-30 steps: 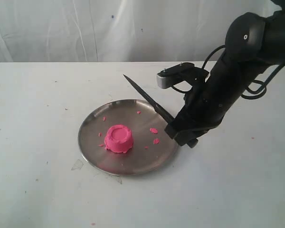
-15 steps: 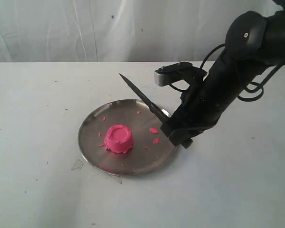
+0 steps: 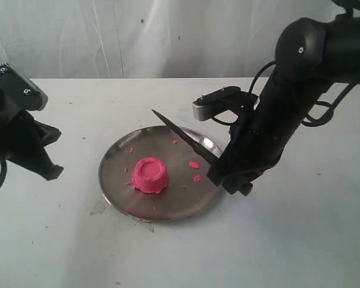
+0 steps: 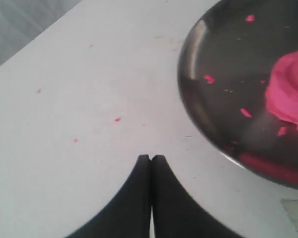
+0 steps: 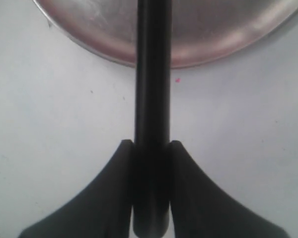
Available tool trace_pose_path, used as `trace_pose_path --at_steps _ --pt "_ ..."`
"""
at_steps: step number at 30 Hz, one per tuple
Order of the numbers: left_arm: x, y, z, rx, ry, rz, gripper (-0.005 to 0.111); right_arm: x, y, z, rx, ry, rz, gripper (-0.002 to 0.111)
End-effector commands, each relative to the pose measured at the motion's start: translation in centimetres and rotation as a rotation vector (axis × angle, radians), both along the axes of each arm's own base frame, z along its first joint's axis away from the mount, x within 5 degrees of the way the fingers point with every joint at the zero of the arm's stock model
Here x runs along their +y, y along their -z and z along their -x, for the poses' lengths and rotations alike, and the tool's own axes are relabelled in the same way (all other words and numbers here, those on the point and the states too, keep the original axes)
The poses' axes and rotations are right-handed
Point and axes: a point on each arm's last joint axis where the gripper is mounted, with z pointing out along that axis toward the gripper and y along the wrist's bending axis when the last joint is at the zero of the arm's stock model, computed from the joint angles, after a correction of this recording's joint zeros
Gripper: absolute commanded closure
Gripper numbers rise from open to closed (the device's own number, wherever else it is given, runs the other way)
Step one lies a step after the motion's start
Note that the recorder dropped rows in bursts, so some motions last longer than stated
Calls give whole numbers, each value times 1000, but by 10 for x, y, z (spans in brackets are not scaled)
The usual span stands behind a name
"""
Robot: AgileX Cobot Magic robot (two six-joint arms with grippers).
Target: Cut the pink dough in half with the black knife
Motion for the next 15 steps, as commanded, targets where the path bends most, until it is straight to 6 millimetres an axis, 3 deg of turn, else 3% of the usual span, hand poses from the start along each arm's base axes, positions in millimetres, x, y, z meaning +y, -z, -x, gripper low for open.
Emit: trace_pose_path --at_steps 1,4,9,13,15 --pt "-4 -15 -18 11 -171 -2 107 10 -7 0 -1 -29 126 108" --pt "-8 -22 -22 -9 -176 -15 107 19 -9 -11 11 -39 130 108" --pt "-3 -4 -41 61 -271 -92 107 38 -1 -31 3 -109 128 108" --pt "-24 -31 -42 -58 -58 40 107 41 3 -33 -35 -185 136 108" --pt "-8 -30 -44 -28 -246 -17 107 41 9 -34 -18 -226 160 108"
